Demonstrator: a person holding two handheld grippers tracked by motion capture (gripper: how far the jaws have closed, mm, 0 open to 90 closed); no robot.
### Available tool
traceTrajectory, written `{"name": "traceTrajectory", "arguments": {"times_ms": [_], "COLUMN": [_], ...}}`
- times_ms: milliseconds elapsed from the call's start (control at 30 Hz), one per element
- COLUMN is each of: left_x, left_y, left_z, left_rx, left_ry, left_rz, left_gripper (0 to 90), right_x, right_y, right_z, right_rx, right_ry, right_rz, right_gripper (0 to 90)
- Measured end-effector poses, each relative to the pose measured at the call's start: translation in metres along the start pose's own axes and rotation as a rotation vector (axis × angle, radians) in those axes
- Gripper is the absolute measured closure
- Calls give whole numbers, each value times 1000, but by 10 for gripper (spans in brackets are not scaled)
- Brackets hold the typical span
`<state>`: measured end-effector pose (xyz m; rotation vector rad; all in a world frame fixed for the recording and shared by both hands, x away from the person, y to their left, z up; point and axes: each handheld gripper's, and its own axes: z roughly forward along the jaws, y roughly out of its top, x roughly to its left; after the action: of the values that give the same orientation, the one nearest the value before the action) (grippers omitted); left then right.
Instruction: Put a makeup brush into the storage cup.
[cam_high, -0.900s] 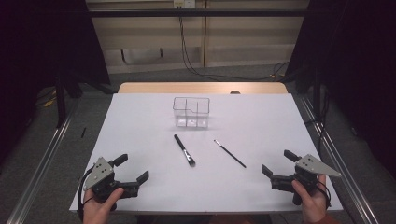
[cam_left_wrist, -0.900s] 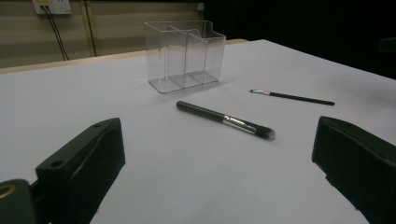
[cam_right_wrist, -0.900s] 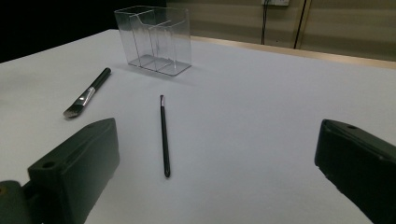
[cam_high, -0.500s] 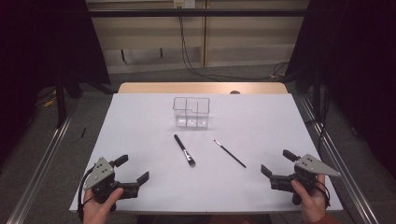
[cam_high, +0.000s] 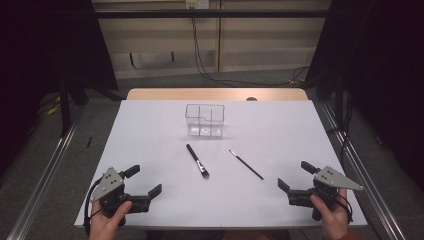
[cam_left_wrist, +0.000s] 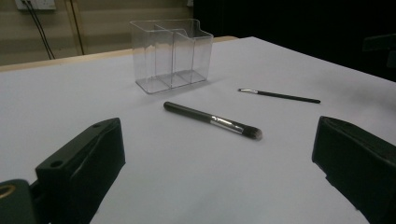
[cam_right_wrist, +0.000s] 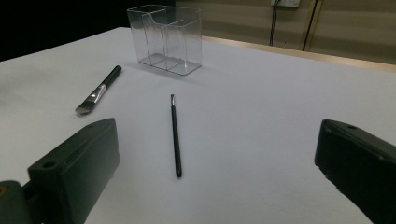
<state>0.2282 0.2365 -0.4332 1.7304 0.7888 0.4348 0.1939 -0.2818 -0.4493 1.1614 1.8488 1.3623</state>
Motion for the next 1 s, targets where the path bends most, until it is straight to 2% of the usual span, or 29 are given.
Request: {"name": "traceTrajectory", "arguments": {"times_ms": [100,167,233,433,533,600,633,767,1000], "left_x": [0,1,3,3,-1,-2,-4,-7,-6], "left_y": [3,5,5,9,16,18,21,23,28], "left_z": [3,7,13,24,34,38,45,56,65], "left_rx": [-13,-10,-4,18,12,11,20,34,33], "left_ry": [-18,-51,-56,-54,-67,-74,-69,-89,-99], "left_rz": [8,17,6,36,46,35,56,59,72], "left_gripper": [24,23,29,28,25,25,25,25,24], "right_x": [0,0,0,1,1,1,1,1,1], "right_y": [0,0,0,0,0,0,0,-1,-1], "right_z": [1,1,1,0,1,1,1,1,2], "right_rx": [2,2,4,4,6,7,7,8,13], "right_ry": [3,2,5,7,8,9,10,11,16], "right_rz": [2,4,3,3,1,0,-1,-1,-8], "right_gripper": [0,0,0,0,0,0,0,0,0]}}
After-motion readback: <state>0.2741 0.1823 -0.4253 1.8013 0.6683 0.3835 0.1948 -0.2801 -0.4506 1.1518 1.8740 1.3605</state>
